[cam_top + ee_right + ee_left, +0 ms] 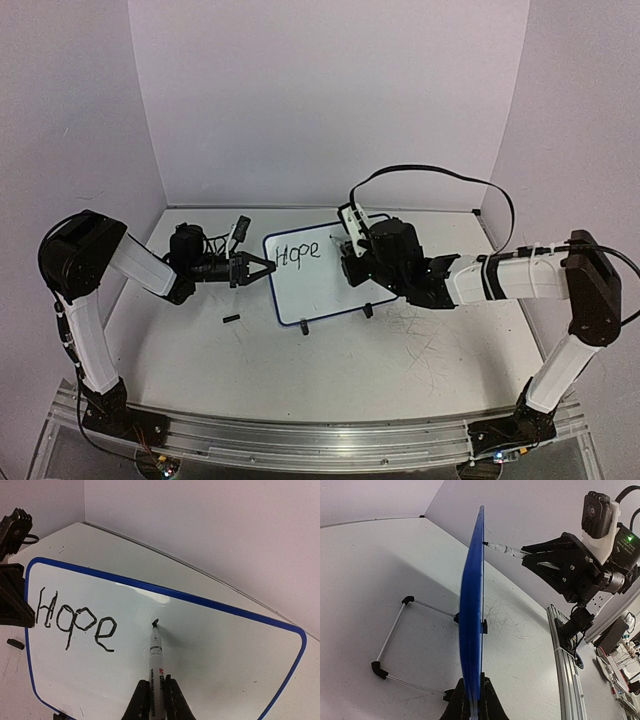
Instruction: Write a sentence on the whiteboard
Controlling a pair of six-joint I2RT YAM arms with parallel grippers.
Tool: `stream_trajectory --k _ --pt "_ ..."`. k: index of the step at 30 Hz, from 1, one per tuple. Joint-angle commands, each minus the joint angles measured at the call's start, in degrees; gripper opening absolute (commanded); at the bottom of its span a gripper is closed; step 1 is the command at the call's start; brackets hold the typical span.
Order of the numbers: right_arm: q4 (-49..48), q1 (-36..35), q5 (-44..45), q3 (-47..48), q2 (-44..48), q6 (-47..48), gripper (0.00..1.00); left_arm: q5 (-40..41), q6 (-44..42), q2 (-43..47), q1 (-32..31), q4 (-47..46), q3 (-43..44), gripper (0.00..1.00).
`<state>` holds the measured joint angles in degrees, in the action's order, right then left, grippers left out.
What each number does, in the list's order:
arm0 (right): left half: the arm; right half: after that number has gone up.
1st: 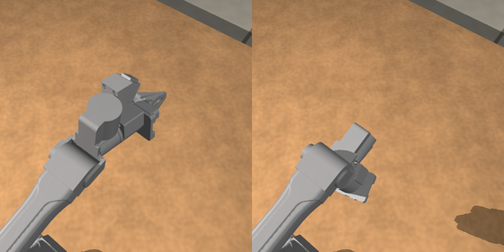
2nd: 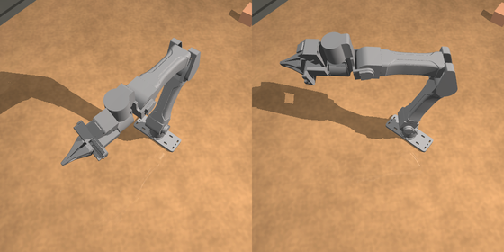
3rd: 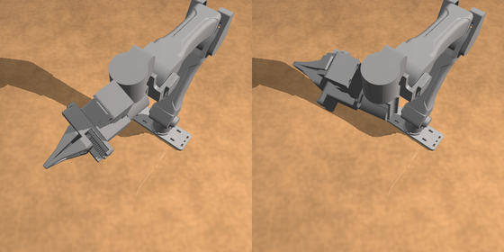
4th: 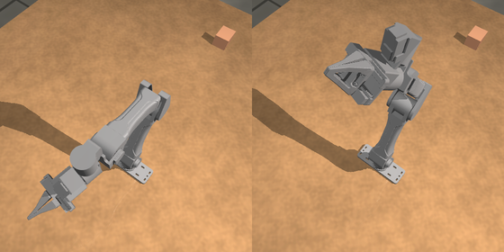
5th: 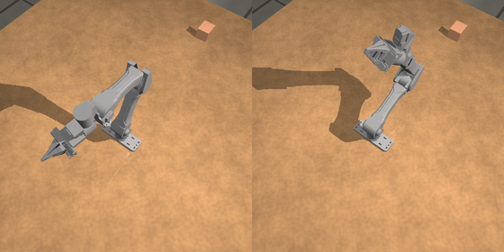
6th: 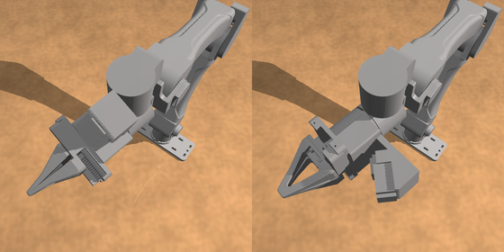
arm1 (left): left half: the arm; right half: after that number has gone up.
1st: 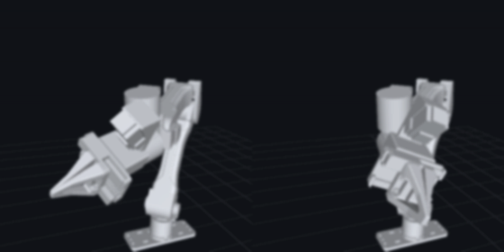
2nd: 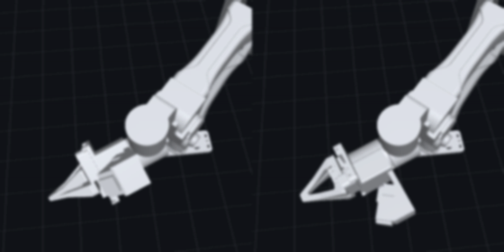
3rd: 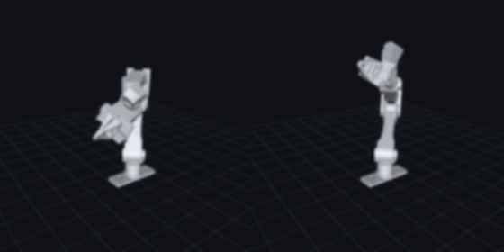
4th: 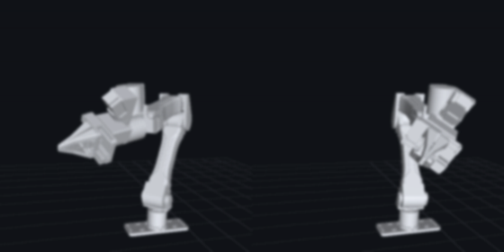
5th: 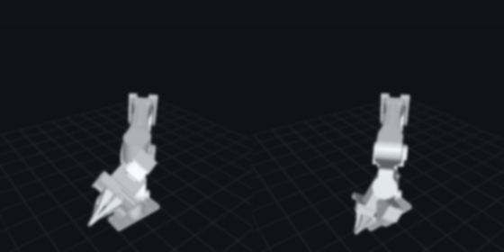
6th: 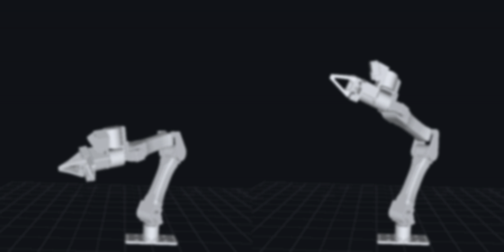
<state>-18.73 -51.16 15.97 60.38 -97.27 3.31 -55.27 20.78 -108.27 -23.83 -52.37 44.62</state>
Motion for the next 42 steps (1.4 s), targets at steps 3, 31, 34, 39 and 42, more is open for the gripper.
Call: stream_trajectory --k 3,31,34,39,42 --pt "1.77 -0.17 -0.02 0.56 -0.02 -1.76 0.00 2.17 -4.70 -0.18 -0.95 5.22 0.47 0.00" --pt "1.81 -2.07 3.65 -3.77 6.40 -4.33 0.00 2.20 -4.87 -0.28 -0.97 5.90 0.58 0.00" --pt "-0.67 -2.02 4.40 -4.44 8.68 -3.82 0.00 2.28 -4.95 -0.26 -0.96 6.00 0.55 0.00" --pt "-0.16 -0.65 1.72 -1.38 5.61 -3.78 0.00 2.24 -5.04 -0.43 -0.95 5.96 0.72 0.00" --pt "-0.16 -0.33 1.15 0.13 4.06 -3.81 0.00 2.27 -5.10 -0.23 -0.96 6.00 0.50 0.00"
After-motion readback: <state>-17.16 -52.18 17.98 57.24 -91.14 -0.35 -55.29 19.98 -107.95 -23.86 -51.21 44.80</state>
